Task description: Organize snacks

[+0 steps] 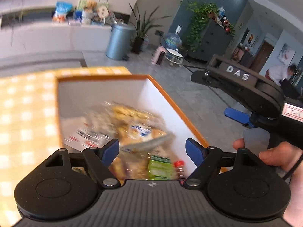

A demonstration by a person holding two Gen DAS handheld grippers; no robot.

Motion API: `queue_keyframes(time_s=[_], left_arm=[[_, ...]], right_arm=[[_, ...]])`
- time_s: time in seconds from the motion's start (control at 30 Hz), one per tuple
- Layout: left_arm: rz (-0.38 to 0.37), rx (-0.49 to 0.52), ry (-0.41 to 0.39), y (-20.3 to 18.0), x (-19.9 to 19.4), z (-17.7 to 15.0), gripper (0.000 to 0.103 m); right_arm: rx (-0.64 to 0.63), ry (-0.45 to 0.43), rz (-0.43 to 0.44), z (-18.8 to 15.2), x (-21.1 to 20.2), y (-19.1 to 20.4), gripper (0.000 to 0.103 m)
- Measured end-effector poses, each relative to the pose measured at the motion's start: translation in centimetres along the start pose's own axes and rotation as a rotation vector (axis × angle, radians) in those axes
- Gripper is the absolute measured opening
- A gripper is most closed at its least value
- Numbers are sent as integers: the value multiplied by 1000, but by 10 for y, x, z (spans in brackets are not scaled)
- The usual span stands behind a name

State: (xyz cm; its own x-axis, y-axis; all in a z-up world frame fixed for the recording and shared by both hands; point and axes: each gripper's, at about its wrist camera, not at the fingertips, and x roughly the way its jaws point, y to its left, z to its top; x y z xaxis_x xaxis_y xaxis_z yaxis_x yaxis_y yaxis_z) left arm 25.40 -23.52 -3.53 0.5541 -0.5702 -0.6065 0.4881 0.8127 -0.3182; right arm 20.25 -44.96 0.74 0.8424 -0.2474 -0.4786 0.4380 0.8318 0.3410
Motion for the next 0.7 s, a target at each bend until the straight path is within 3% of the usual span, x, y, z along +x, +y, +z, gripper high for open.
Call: queue_keyframes(time_s=[0.13,0.27,0.4,0.53,0.6,0.7], left_arm=[[107,20,-62,2,-30,-7,95],[90,-1,-96,11,-63,-10,95],[128,-17,-127,18,-90,-4,95],[184,-31,-173,23,-120,-5,95],[229,-33,-245,27,-137,-11,95],[304,-12,-292,30,-156,-22,96]], right_arm=[[-24,-88,-35,-4,-14,18,100],[-52,-160,-43,-1,-38,38,100],[-72,-180,-43,-5,-57,55,100],[-103,-136,-55,-15,-64,72,100],[-101,-113,-50,-23,-70,76,100],[-49,-5,-33,-38,-76,80,100]])
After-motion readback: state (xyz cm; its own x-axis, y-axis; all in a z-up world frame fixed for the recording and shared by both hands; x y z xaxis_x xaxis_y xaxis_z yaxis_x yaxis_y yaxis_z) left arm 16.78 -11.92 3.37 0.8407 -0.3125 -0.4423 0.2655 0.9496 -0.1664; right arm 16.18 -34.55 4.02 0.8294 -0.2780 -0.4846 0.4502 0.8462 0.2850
